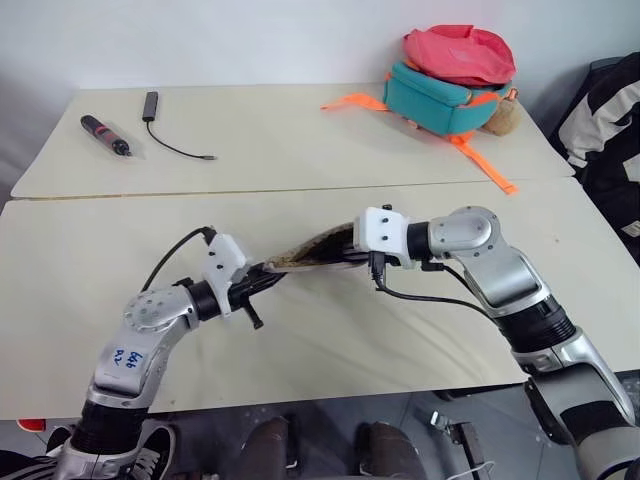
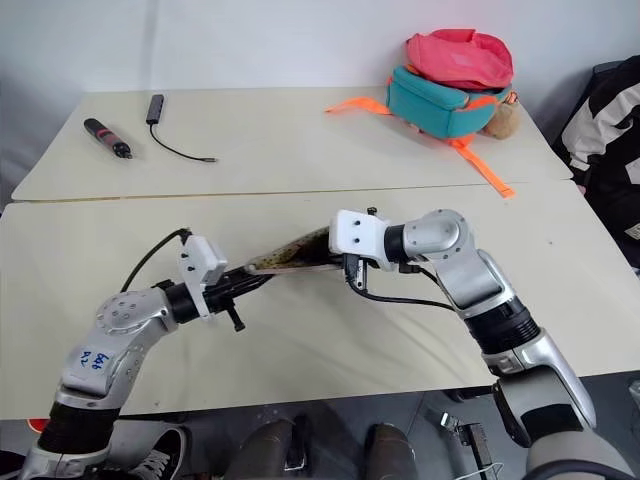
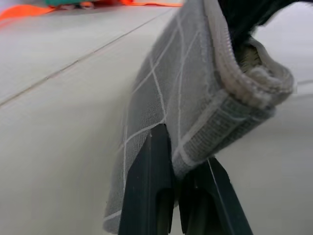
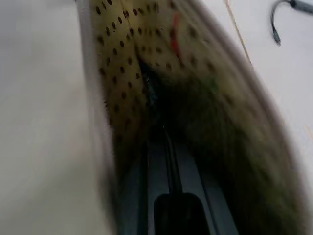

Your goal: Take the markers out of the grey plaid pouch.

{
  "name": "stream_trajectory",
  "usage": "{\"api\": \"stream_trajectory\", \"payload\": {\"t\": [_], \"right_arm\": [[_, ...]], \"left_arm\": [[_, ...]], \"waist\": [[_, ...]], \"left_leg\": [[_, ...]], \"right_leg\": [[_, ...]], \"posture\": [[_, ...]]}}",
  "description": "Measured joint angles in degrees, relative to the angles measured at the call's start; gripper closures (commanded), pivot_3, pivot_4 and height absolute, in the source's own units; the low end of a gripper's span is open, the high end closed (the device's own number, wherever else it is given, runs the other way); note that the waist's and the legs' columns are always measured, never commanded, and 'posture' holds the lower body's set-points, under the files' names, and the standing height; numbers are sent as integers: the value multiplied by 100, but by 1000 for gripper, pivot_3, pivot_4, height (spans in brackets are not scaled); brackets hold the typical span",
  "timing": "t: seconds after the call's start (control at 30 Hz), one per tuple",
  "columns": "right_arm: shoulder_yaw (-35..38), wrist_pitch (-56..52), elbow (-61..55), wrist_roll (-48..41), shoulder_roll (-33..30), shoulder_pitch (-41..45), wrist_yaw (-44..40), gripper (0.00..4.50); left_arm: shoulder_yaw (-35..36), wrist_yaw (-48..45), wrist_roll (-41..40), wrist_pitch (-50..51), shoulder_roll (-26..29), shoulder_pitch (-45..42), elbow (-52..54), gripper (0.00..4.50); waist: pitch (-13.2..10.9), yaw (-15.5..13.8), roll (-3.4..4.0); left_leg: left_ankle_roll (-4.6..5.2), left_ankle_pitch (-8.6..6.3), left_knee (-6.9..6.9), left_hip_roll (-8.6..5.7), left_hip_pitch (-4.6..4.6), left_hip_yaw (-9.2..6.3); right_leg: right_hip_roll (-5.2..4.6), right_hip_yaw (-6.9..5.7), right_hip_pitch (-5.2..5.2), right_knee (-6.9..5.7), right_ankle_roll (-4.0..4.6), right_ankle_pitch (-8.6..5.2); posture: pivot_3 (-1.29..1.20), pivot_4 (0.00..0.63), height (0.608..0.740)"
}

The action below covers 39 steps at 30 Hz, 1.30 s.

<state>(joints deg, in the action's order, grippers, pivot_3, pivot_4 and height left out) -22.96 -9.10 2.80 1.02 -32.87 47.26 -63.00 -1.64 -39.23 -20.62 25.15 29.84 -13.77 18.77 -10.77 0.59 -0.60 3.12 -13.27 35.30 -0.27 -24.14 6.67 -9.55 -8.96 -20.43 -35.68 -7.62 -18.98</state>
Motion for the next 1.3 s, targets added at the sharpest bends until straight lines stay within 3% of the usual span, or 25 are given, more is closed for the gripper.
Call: {"api": "stream_trajectory", "payload": {"t": [0.1, 0.47, 0.6, 0.7, 0.83, 1.17, 1.3], "right_arm": [[-177, 193, 87, 230, -1, 120, -163, 3922], [-200, 422, 192, 509, -27, 189, -451, 380], [-193, 448, 194, 586, -28, 189, -437, 380], [-168, 485, 197, 623, -27, 189, -427, 1029], [-156, 474, 199, 623, -25, 189, -439, 2435], [-148, 752, 152, 684, -68, 188, -494, 2435], [83, 611, -437, 222, -415, 166, -971, 2435]], "left_arm": [[-167, -65, -161, 247, -122, -83, 78, 4500], [-135, -186, -240, 480, -103, -172, 76, 4500], [-133, -185, -243, 483, -121, -171, 76, 4500], [-133, -185, -247, 484, -150, -171, 76, 4500], [-133, -186, -268, 486, -173, -171, 77, 4500], [-122, -135, -307, 617, -220, -171, 105, 4500], [-27, 107, -307, 619, -338, -262, 51, 4500]], "waist": [[0, -24, -1], [0, -35, -1], [0, -36, -1], [0, -36, -1], [0, -36, -1], [0, -37, -1], [0, -57, -1]], "left_leg": [[0, 0, 2, 1, 0, -1], [0, 0, 12, 2, 0, -3], [0, 0, 13, 2, -1, -3], [0, 0, 13, 2, -1, -3], [0, 0, 14, 2, -1, -3], [1, 0, 17, 2, -1, -3], [3, -1, 26, 2, -2, -14]], "right_leg": [[1, -1, 1, 1, 0, 0], [2, -2, 6, 1, 0, 0], [2, -2, 7, 1, 0, 0], [2, -2, 7, 1, 0, 0], [2, -2, 7, 1, 0, 0], [2, -2, 8, 1, 0, 0], [2, -10, 19, 5, 0, 0]], "posture": [[0, 150, 740], [0, 150, 740], [0, 150, 740], [0, 150, 740], [0, 150, 740], [0, 150, 740], [0, 150, 740]]}}
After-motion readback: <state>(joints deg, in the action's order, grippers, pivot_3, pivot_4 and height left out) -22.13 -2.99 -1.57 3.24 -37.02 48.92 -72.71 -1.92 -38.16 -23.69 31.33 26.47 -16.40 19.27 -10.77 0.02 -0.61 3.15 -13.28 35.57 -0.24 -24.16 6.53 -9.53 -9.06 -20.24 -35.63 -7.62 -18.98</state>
